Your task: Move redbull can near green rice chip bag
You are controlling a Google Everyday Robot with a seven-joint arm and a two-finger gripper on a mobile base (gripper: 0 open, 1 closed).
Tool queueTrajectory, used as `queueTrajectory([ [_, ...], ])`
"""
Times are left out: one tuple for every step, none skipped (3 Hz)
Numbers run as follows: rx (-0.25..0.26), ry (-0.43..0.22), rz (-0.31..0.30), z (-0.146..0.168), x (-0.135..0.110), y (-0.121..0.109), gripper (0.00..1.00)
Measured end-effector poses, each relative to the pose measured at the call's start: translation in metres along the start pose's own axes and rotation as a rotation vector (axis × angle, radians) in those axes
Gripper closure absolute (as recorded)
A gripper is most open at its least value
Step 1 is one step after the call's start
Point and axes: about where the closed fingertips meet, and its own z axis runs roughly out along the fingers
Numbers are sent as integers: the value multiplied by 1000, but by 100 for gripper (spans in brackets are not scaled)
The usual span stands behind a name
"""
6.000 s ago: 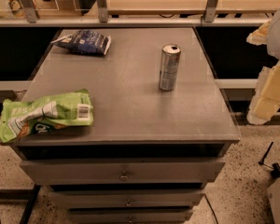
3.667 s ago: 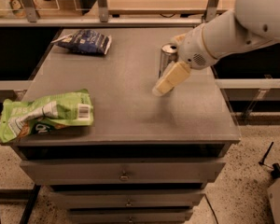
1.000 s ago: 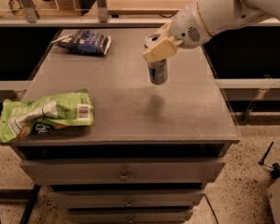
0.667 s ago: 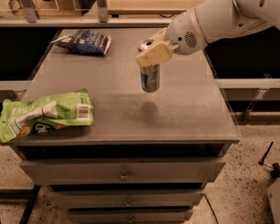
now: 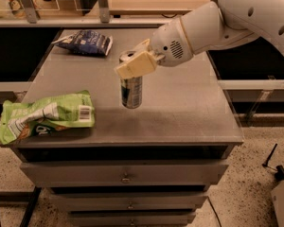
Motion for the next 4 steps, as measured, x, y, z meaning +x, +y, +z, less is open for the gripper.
queueTrajectory([
  [-73, -25, -3, 29, -1, 14, 100],
  [-130, -36, -28, 56, 4, 17, 100],
  [-173, -40, -70, 71, 8, 20, 84],
  [-190, -48, -110, 78, 12, 20, 59],
])
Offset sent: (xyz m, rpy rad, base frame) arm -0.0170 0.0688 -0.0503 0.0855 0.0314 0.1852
